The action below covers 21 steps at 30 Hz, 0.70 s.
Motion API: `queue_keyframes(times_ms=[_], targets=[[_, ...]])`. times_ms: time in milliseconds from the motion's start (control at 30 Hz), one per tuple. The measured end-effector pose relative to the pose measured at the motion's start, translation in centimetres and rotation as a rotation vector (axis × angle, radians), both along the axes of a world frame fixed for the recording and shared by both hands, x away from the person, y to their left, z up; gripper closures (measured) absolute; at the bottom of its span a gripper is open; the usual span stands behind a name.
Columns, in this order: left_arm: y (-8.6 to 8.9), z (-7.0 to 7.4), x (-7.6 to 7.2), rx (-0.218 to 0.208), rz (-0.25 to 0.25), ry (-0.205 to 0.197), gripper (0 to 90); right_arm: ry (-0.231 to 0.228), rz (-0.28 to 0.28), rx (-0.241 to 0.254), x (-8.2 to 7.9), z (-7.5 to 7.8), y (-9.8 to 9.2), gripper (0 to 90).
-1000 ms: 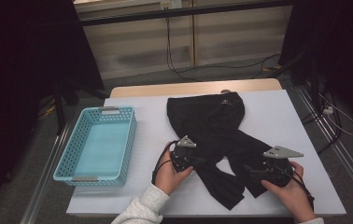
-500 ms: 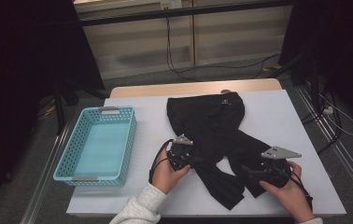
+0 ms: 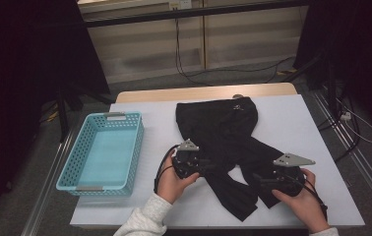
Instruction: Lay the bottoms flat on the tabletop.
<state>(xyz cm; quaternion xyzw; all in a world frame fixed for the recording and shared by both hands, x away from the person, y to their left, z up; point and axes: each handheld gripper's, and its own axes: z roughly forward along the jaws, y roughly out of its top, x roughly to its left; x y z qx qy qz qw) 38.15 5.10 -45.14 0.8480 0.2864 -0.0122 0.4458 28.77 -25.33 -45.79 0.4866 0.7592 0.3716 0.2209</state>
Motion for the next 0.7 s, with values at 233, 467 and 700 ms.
queue_keyframes(times_ms=[233, 467, 700], targets=[[-1.0, -1.5, -0.1, 0.035, -0.001, -0.011, 64.9, -0.003, 0.001, -0.006, 0.0, 0.0, 0.0, 20.0], [-1.2, -1.3, -0.2, 0.045, -0.021, 0.032, 89.1, 0.004, 0.006, -0.014, 0.0, -0.2, 0.1, 20.1], [0.2, -0.2, 0.3, 0.015, 0.002, 0.096, 90.0, 0.016, 0.009, -0.02, 0.0, -0.5, 0.1, 19.9]])
